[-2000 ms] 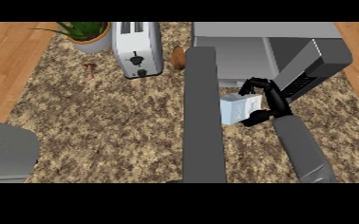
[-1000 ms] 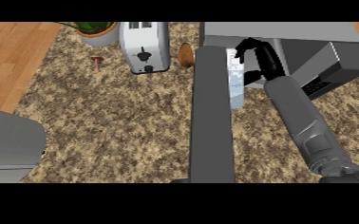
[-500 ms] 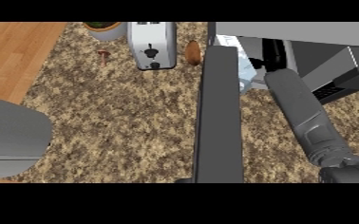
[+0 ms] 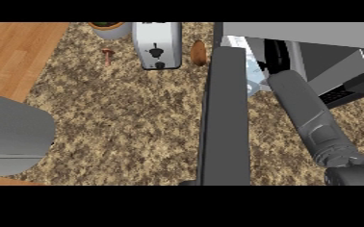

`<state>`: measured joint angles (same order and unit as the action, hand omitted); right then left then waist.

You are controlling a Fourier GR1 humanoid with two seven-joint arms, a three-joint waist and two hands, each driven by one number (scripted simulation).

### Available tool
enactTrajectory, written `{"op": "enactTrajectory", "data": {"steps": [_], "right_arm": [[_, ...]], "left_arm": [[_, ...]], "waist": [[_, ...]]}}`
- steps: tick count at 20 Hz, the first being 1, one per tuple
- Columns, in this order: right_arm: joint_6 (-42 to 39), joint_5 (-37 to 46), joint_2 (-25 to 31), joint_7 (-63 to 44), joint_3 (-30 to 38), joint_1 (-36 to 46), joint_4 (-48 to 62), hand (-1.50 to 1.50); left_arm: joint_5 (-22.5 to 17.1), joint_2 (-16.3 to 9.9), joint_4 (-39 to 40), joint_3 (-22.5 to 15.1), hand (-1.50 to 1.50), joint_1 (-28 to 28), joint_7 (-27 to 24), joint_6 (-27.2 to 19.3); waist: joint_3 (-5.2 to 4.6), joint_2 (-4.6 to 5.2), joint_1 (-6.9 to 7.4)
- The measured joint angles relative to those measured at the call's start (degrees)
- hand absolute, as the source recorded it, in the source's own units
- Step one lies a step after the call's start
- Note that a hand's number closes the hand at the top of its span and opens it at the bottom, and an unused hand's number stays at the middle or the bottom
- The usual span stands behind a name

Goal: Pick up the milk, place it into the microwave and close the microwave

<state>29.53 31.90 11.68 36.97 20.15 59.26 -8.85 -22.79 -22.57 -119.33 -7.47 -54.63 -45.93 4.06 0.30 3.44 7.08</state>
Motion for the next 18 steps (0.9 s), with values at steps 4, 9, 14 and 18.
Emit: {"op": "enactTrajectory", "data": {"steps": [4, 9, 14, 18], "right_arm": [[-2.99, -1.04, -0.05, 1.98, 1.04, -0.07, 0.65, -1.5], [-7.58, -2.88, -0.47, 4.65, 2.71, -0.08, 1.05, -1.5], [-12.18, -4.87, -0.84, 8.09, 4.44, -1.28, 1.17, -1.5], [-17.11, -6.18, -0.75, 10.75, 5.37, -2.92, 1.39, -1.5]], "left_arm": [[1.06, -0.27, -0.04, -0.56, -1.5, 1.4, 0.79, -0.07], [2.17, 0.1, 0.01, -2.27, -1.5, 2.49, 1.47, 0.09], [4.55, 1.24, -0.17, -5.37, -1.5, 3.57, 2.53, -0.58], [7.11, 1.81, -1.24, -7.82, -1.5, 4.1, 3.52, -1.29]], "waist": [[0.04, -0.03, -0.25], [0.03, -0.45, -0.83], [0.02, -0.87, -1.98], [-0.02, -1.47, -3.06]]}}
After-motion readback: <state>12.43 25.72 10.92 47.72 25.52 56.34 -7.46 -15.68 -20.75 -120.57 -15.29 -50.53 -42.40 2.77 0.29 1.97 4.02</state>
